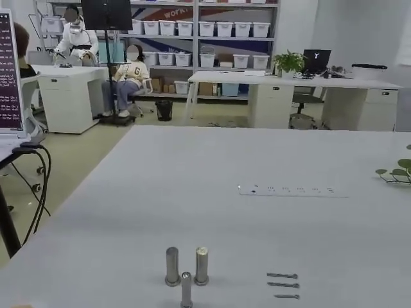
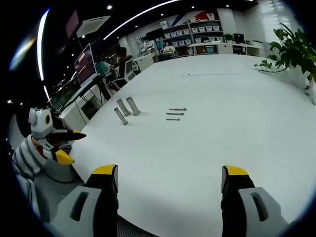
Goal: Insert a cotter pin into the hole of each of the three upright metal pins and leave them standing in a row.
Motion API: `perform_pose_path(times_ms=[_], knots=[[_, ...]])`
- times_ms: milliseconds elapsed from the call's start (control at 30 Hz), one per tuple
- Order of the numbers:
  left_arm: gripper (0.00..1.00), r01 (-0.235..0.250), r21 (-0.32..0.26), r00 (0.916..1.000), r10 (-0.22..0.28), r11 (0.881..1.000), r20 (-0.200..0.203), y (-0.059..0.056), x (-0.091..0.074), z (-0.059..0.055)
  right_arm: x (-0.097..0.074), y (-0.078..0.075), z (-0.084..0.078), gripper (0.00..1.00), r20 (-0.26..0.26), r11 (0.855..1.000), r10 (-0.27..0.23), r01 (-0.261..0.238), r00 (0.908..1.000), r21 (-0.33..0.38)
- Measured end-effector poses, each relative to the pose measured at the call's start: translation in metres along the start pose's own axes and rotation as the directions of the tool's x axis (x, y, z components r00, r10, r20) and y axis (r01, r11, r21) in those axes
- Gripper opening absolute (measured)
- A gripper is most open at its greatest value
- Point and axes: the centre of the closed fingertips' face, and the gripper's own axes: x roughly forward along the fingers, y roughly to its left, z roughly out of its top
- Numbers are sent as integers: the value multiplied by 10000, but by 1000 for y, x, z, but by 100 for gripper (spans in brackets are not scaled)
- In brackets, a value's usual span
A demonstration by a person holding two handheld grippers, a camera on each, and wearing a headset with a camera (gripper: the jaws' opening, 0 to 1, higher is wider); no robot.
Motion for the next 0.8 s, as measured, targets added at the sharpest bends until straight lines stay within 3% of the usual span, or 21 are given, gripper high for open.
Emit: perform_pose_path(times_ms=[167, 567, 800], knots=[[89, -78, 74, 9999, 78, 9999, -121, 3, 1, 1, 1, -1, -1, 84, -61, 10000, 31, -31, 10000, 36], [88, -156, 95, 9999, 155, 9998, 74, 5, 0, 8, -1, -5, 4, 84, 32, 10000, 23, -23, 10000, -68], [85, 109, -104, 9999, -108, 9999, 83, 1, 1, 9, -6, -3, 3, 84, 151, 10000, -71, 71, 9999, 8]])
